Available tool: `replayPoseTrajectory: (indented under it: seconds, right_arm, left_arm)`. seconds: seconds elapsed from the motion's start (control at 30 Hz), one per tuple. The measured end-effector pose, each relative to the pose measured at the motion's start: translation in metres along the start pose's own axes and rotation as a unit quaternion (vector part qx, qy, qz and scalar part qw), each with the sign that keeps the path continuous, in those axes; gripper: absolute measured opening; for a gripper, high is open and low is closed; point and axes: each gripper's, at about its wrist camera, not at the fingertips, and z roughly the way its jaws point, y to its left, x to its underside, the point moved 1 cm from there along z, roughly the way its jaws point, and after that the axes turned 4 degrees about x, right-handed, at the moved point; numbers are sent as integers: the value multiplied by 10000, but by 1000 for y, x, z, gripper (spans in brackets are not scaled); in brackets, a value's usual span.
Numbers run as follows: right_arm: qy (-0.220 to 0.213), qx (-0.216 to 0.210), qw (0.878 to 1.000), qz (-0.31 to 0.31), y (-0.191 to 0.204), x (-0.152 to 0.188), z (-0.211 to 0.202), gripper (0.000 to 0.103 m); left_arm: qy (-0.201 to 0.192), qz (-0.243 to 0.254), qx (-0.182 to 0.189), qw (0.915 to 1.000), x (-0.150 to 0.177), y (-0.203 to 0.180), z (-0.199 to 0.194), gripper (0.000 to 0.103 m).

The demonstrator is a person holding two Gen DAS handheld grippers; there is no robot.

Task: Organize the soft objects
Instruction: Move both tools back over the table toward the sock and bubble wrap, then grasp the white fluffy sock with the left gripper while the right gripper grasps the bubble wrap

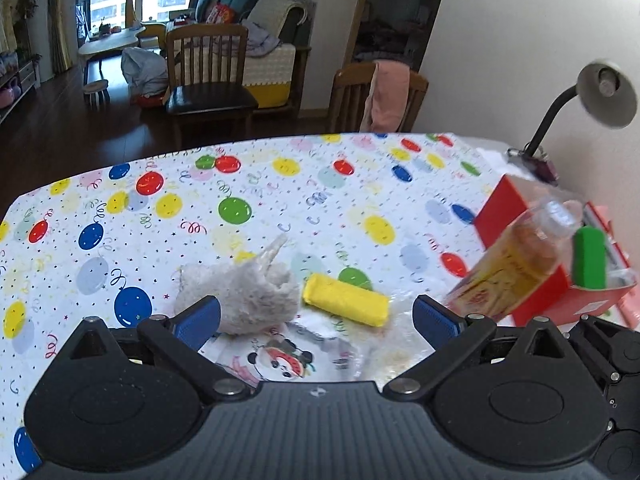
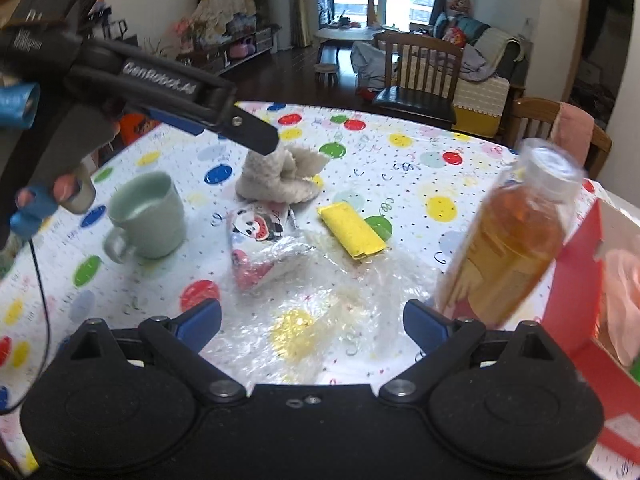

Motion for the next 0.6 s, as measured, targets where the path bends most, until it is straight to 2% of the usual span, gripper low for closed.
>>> replayPoseTrajectory:
  seconds: [0.2,0.33,0.6]
  right_arm:
    - [223,146,9989,-397,4,-2,41,98]
    - [316,136,9972,-660,9,-3,64,98]
    - [609,86,9969,-491,3,6,96,98]
  left_arm:
    - [198,18,-373,9991,-4,7,31,103]
    - [288,29,-444,9986,-7,10,46,103]
    - [467,-280,-478,9974,-7,21,70,103]
